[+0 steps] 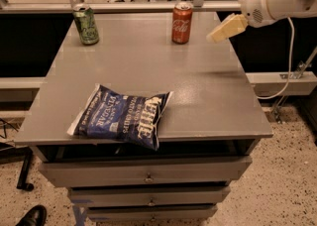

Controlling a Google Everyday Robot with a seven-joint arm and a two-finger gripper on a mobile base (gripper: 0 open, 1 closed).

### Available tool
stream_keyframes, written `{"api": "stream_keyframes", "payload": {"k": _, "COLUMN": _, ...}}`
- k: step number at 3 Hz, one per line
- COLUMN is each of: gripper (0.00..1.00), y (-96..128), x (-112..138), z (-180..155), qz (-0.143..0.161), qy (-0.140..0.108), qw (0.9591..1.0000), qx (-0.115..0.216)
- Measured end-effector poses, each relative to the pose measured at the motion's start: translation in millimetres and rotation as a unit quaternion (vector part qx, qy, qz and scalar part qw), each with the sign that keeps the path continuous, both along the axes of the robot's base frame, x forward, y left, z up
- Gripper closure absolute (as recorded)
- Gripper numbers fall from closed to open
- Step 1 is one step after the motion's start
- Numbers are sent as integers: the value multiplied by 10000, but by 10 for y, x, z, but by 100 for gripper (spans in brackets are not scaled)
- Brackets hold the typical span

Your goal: Move coke can near blue chip bag

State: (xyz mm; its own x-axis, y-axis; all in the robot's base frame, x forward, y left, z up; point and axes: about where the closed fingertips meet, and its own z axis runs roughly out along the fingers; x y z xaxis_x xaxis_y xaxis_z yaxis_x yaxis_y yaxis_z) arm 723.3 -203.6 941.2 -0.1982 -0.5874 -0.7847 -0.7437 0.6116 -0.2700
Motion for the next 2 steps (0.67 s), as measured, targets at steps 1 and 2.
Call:
{"api": "stream_keyframes", "payload": {"k": 1, "gripper": 0, "y": 384, "x": 370, "z": -109, "qz": 157, "qy": -24, "qw": 9981, "qx": 600}}
{"api": "stream_keyframes", "payload": {"k": 2, "gripper": 0, "y": 767, "x": 568, "z": -208, "qz": 364, "qy": -19, "qw": 9940, "qx": 1033}}
